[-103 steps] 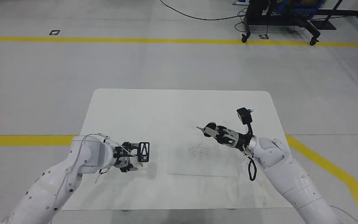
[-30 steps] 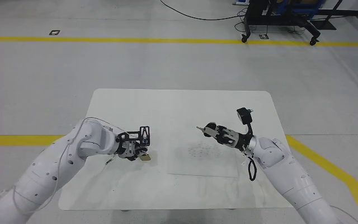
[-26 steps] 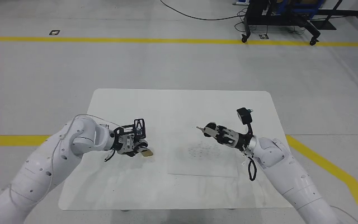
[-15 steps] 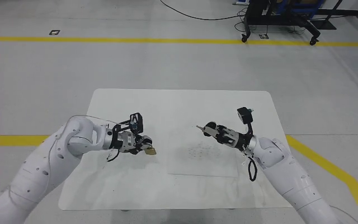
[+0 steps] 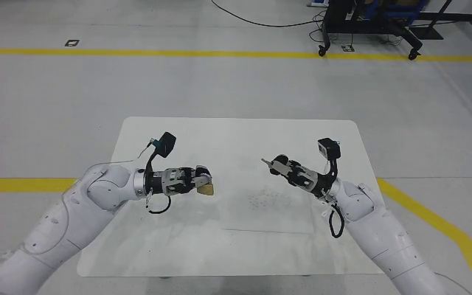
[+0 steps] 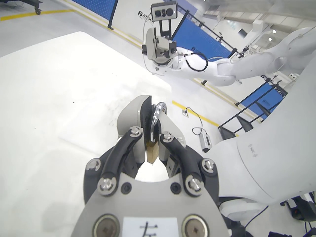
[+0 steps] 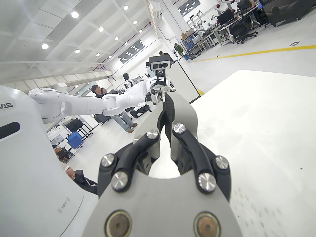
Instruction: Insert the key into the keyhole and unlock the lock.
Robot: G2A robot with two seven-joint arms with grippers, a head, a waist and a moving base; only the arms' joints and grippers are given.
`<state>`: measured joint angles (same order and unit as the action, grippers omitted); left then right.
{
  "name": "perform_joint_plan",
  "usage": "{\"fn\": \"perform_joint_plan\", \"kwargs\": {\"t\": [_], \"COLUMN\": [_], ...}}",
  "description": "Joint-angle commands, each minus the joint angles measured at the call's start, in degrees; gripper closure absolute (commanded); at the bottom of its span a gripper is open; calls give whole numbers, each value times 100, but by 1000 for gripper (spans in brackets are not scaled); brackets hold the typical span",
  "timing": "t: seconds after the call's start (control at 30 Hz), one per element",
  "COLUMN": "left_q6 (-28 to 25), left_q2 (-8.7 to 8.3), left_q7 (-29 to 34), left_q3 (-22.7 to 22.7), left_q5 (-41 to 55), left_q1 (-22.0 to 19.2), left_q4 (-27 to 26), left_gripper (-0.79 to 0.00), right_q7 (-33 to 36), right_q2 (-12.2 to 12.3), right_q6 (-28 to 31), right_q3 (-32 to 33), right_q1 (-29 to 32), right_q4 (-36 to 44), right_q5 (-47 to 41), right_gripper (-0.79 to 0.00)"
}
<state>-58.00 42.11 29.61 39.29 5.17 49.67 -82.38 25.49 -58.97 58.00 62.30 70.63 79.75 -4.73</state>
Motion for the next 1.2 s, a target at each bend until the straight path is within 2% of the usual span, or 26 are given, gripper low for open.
{"fn": "perform_joint_plan", "kwargs": {"t": [0.0, 0.13, 0.27, 0.4, 0.43, 0.47, 0.73, 0.8, 0.87, 1.03, 1.1, 1.17], "left_q6": [0, 902, 2052, 3357, 3333, 3336, 3388, 3950, 4563, 5997, 6274, 6080], "left_q2": [0, 66, 190, 370, 431, 460, 463, 487, 527, 679, 770, 866], "left_q7": [-1, 44, 549, 1357, 1314, 1483, 1455, 1227, 1126, 980, 1006, 1129], "left_q3": [0, -72, -185, -272, -233, -277, -284, -267, -244, -275, -333, -367], "left_q5": [18, 96, 1594, 3381, 3763, 3732, 3760, 3898, 4306, 4668, 4622, 4576], "left_q1": [0, 61, -74, -300, -341, -370, -344, -284, -235, -464, -637, -750], "left_q4": [0, -128, -78, 245, 338, 409, 409, 380, 337, 352, 455, 529], "left_gripper": [0, 0, 0, 0, 0, 0, 0, 0, 0, 0, 0, 0], "right_q7": [0, -64, -266, -492, -466, -443, -443, -443, -428, -883, -1107, -1387], "right_q2": [0, -17, -95, -126, -122, -118, -118, -118, -141, -266, -298, -319], "right_q6": [0, -114, -347, -245, -224, -216, -216, -216, -673, -1456, -1619, -1757], "right_q3": [0, -50, -218, -186, -176, -170, -170, -170, -234, -486, -510, -479], "right_q1": [0, 29, -28, 51, 95, 107, 107, 107, 63, 15, 38, 97], "right_q4": [0, 63, 32, -123, -135, -139, -139, -139, -30, 318, 399, 489], "right_q5": [0, -44, -139, -450, -534, -551, -551, -551, -197, 639, 918, 1161], "right_gripper": [0, 0, 0, 0, 0, 0, 0, 0, 0, 0, 0, 0]}}
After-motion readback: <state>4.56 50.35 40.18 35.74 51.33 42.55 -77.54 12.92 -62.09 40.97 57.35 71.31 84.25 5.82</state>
